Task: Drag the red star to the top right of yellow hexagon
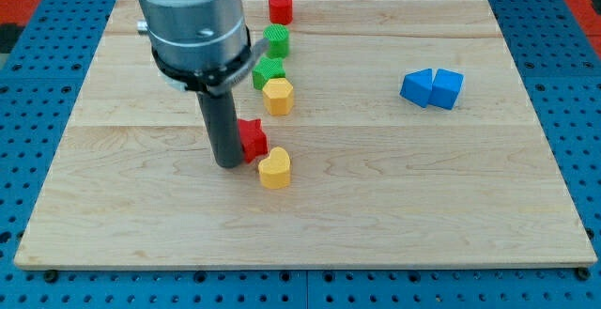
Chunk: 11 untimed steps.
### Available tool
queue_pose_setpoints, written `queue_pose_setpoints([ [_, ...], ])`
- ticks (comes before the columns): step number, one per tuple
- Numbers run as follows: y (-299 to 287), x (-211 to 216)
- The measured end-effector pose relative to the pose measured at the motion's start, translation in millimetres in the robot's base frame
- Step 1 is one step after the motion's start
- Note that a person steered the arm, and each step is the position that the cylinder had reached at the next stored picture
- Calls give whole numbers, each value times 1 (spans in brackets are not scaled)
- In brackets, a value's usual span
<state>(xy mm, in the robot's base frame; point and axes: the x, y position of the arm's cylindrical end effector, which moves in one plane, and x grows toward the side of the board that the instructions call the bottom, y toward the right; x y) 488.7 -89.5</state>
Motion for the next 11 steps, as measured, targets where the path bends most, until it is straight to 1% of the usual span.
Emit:
queue_pose_setpoints([
  [1,1,-26],
  [2,6,-28],
  [3,23,-24],
  [5,94,-20],
  [6,96,-31],
  [8,97,-81],
  [10,105,-106],
  [11,113,-142],
])
